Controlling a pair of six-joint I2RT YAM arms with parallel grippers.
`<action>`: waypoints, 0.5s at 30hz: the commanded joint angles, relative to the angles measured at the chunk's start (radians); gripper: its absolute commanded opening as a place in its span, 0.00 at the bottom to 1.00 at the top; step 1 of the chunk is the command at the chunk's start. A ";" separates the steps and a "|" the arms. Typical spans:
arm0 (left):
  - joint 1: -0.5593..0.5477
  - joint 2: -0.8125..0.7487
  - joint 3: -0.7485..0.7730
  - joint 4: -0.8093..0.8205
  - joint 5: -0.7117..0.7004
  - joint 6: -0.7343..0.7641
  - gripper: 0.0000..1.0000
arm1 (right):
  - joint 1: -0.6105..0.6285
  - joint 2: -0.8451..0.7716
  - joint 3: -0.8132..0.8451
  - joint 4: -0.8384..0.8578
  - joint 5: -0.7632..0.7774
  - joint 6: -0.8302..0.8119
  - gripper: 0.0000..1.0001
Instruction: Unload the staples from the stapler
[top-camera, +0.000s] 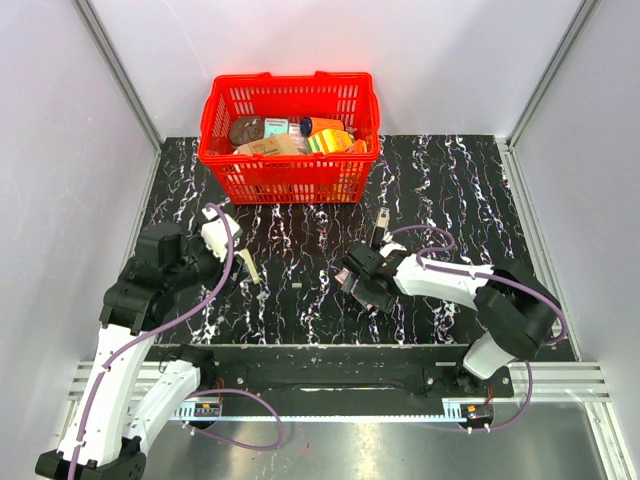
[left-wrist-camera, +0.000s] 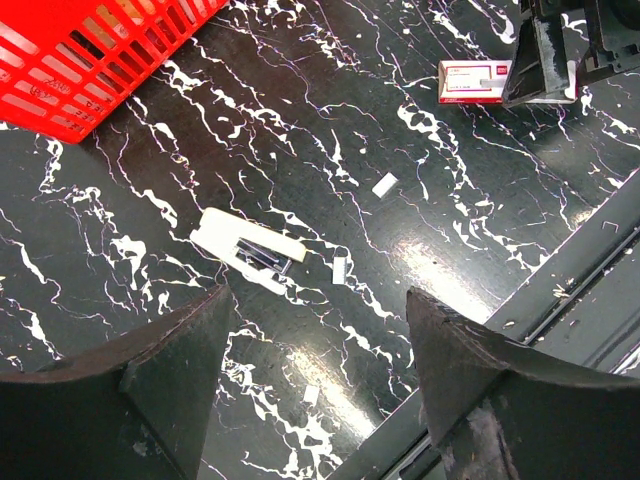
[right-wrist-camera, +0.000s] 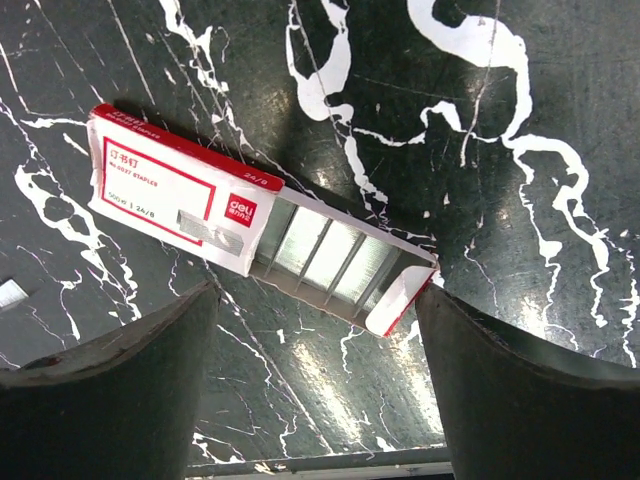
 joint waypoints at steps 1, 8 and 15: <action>0.002 -0.009 0.010 0.019 -0.019 0.009 0.75 | 0.026 0.047 -0.029 -0.087 -0.041 -0.053 0.87; 0.004 -0.005 0.018 0.019 -0.019 0.008 0.75 | 0.022 -0.085 0.109 -0.206 0.068 -0.136 0.88; 0.005 -0.011 0.020 0.018 -0.029 0.004 0.75 | -0.056 -0.035 0.240 -0.198 0.106 -0.250 0.84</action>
